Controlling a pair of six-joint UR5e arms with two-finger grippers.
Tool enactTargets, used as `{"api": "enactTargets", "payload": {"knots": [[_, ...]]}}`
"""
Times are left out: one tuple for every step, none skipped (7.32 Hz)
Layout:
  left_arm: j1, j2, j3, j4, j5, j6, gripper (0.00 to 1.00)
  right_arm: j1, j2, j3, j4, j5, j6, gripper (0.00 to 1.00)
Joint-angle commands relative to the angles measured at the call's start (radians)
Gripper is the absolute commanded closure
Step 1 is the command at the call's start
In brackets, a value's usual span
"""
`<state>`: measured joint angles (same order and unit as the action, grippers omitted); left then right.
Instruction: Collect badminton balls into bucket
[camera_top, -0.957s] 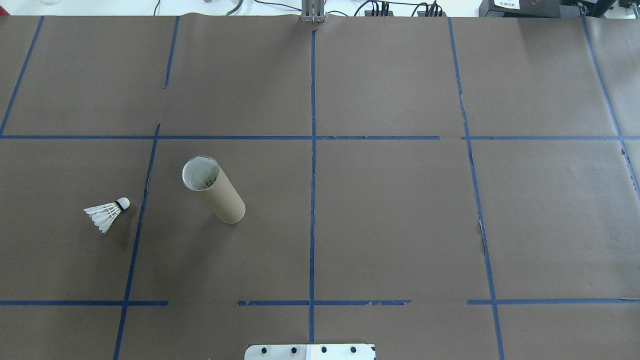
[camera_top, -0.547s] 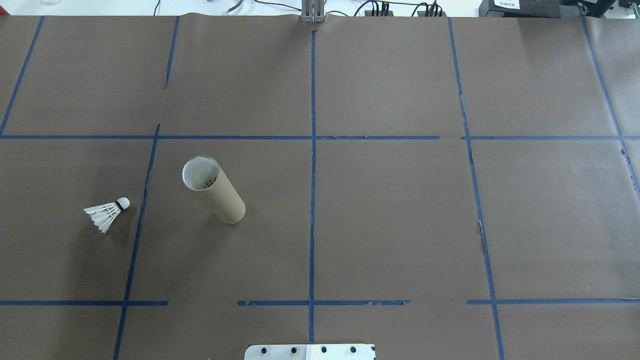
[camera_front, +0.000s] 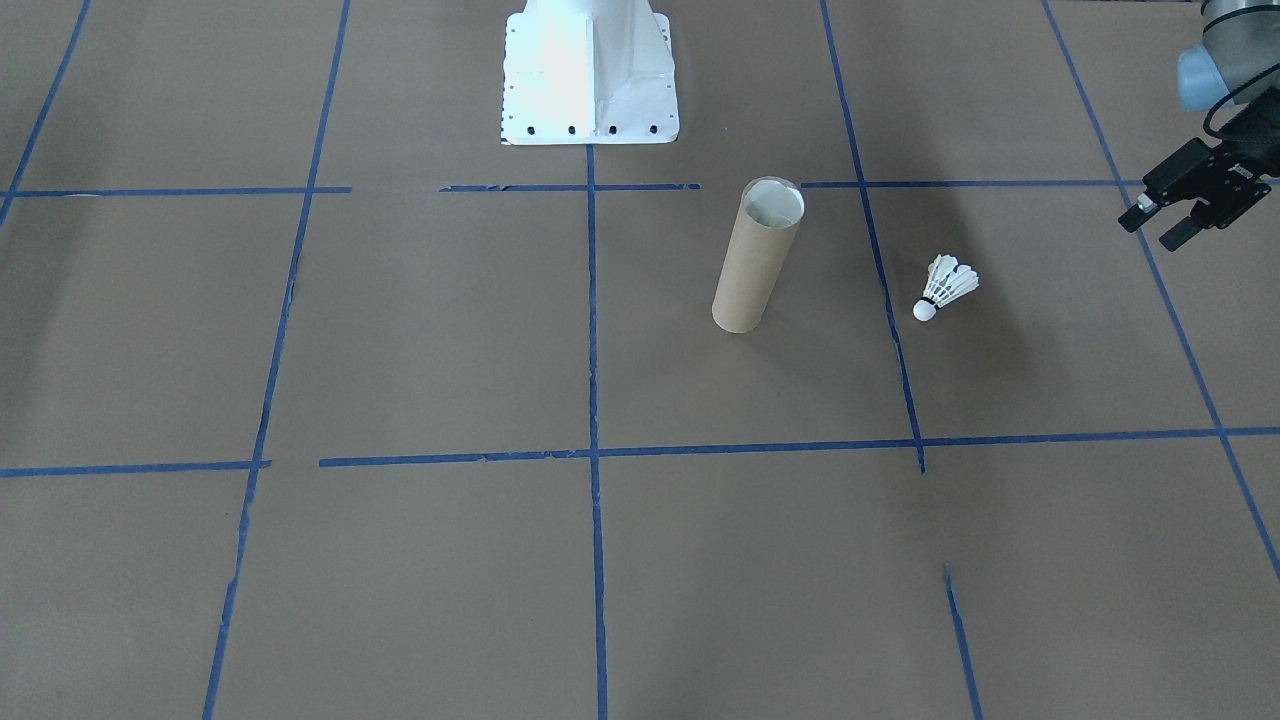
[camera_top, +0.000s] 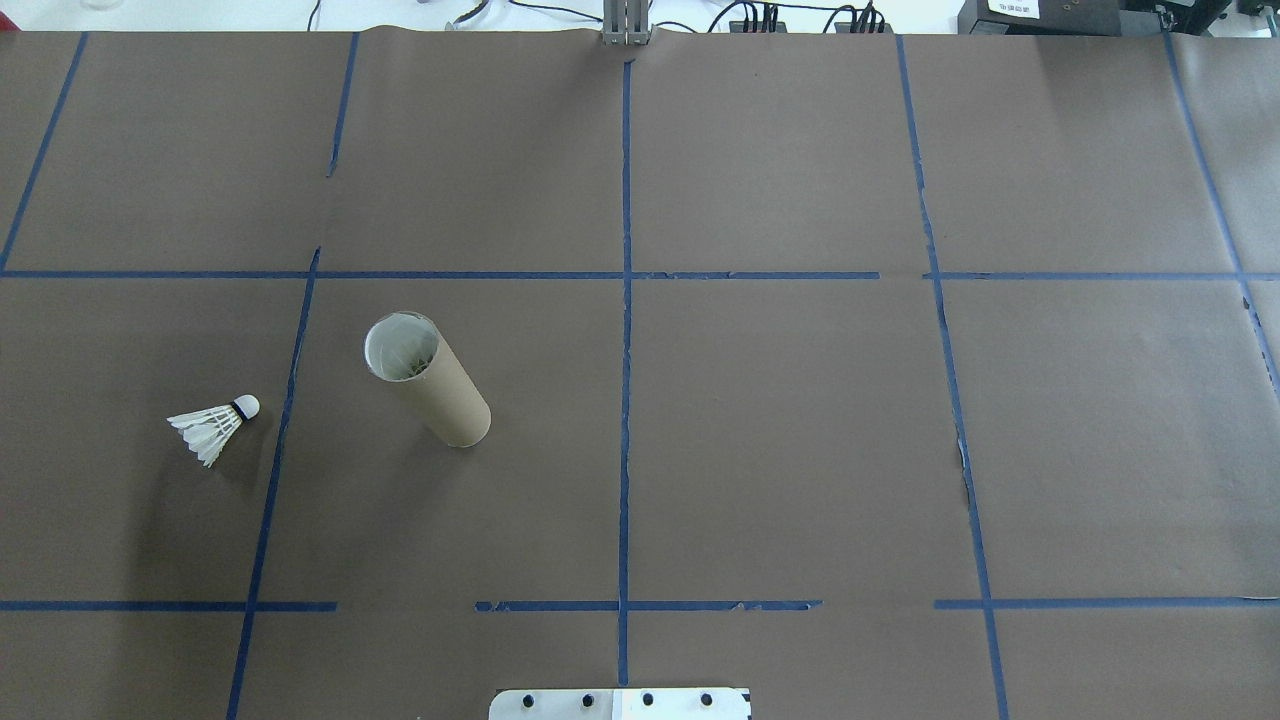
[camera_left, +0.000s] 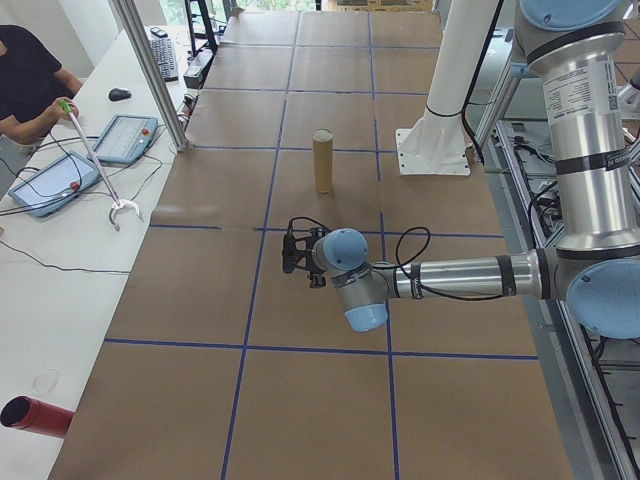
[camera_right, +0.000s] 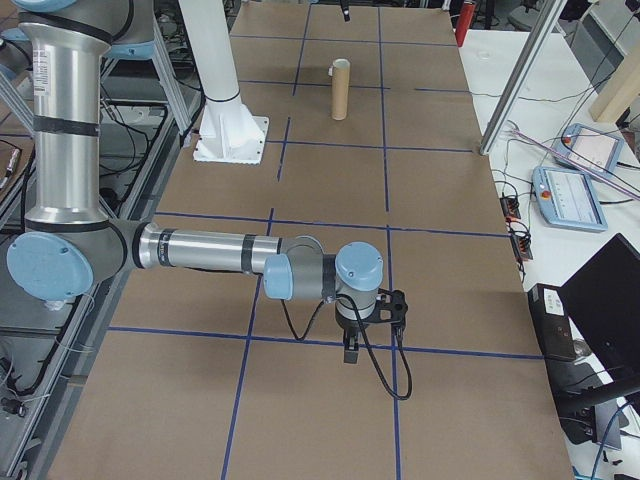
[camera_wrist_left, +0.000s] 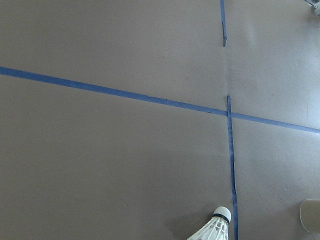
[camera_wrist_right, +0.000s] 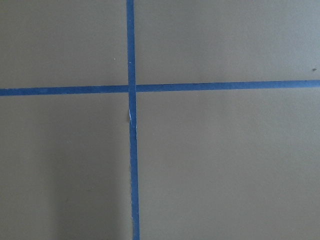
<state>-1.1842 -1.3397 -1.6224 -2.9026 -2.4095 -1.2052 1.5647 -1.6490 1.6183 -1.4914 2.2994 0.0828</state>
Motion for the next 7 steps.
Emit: {"api": "enactTargets", "payload": {"knots": [[0.07, 0.001, -0.001, -0.07, 0.042, -0.174, 0.0, 0.0, 0.0, 0.0, 0.0, 0.0, 0.0, 0.0], [0.133, 0.001, -0.002, -0.117, 0.102, -0.271, 0.0, 0.0, 0.0, 0.0, 0.0, 0.0, 0.0, 0.0], [0.18, 0.001, -0.005, -0.13, 0.14, -0.346, 0.0, 0.0, 0.0, 0.0, -0.001, 0.0, 0.0, 0.0], [0.201, 0.001, -0.014, -0.13, 0.148, -0.396, 0.0, 0.0, 0.0, 0.0, 0.0, 0.0, 0.0, 0.0], [0.233, 0.001, -0.019, -0.135, 0.195, -0.436, 0.0, 0.0, 0.0, 0.0, 0.0, 0.0, 0.0, 0.0], [0.308, 0.001, -0.019, -0.168, 0.292, -0.53, 0.0, 0.0, 0.0, 0.0, 0.0, 0.0, 0.0, 0.0], [0.372, 0.001, -0.02, -0.184, 0.368, -0.597, 0.0, 0.0, 0.0, 0.0, 0.0, 0.0, 0.0, 0.0]]}}
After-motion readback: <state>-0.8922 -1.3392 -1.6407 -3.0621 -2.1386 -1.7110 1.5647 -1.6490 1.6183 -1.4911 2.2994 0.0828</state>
